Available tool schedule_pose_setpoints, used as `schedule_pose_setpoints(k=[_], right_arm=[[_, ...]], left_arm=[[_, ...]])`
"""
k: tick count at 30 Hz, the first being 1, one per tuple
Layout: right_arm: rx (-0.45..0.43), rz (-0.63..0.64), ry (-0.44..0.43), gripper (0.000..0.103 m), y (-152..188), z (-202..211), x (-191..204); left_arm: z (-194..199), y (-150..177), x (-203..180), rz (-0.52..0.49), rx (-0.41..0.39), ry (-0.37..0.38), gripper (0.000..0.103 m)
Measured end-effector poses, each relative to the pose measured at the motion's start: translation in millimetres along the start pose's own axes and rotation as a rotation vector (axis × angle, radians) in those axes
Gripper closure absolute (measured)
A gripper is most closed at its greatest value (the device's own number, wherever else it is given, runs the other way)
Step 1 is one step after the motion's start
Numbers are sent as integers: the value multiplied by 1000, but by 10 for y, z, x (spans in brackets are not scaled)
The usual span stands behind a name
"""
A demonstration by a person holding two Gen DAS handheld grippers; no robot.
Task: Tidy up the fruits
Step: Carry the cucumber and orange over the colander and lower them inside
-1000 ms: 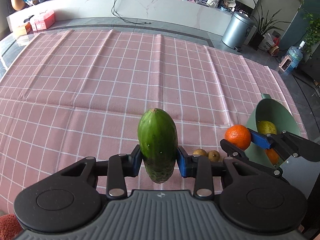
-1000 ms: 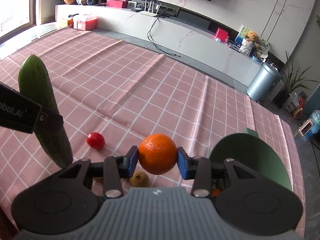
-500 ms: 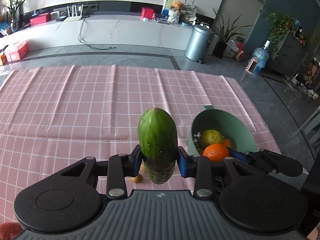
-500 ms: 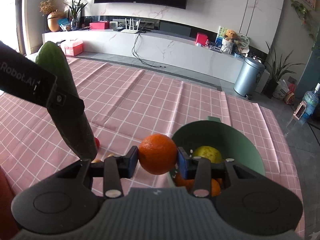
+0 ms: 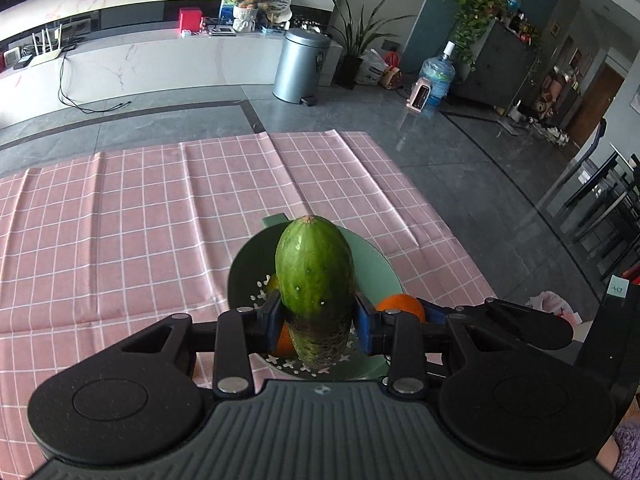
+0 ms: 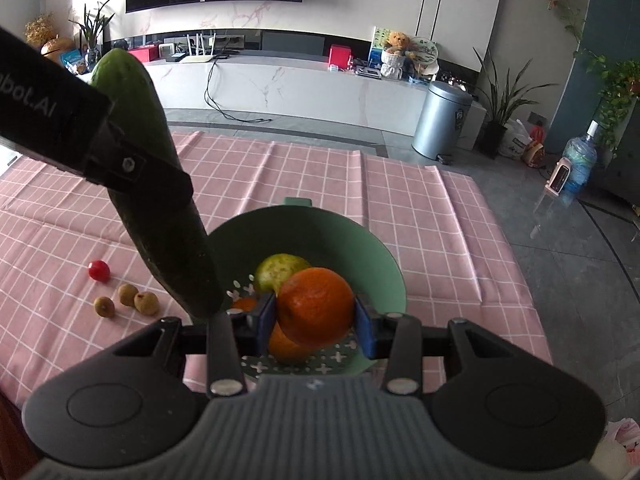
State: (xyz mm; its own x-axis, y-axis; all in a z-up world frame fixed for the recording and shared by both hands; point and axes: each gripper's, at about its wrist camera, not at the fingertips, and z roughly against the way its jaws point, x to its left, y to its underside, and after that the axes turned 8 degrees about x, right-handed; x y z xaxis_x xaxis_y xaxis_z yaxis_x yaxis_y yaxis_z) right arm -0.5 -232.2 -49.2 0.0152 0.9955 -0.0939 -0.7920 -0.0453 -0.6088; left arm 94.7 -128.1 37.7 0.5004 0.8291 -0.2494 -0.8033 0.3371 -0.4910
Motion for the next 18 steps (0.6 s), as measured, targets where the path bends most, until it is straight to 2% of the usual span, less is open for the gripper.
schedule_pose_setpoints(k=[5,10,18], right_arm=[[41,1,-19,65,69,-161,-132],[84,70,-42,65,50,-349,-166],[128,137,-92,64,30,-525,-165]], left_arm=[[-241,-7,-25,-5,69,31,62],[-402,-6,6,-12,122,21,62],[-709,-19,137,32,217,53,62]])
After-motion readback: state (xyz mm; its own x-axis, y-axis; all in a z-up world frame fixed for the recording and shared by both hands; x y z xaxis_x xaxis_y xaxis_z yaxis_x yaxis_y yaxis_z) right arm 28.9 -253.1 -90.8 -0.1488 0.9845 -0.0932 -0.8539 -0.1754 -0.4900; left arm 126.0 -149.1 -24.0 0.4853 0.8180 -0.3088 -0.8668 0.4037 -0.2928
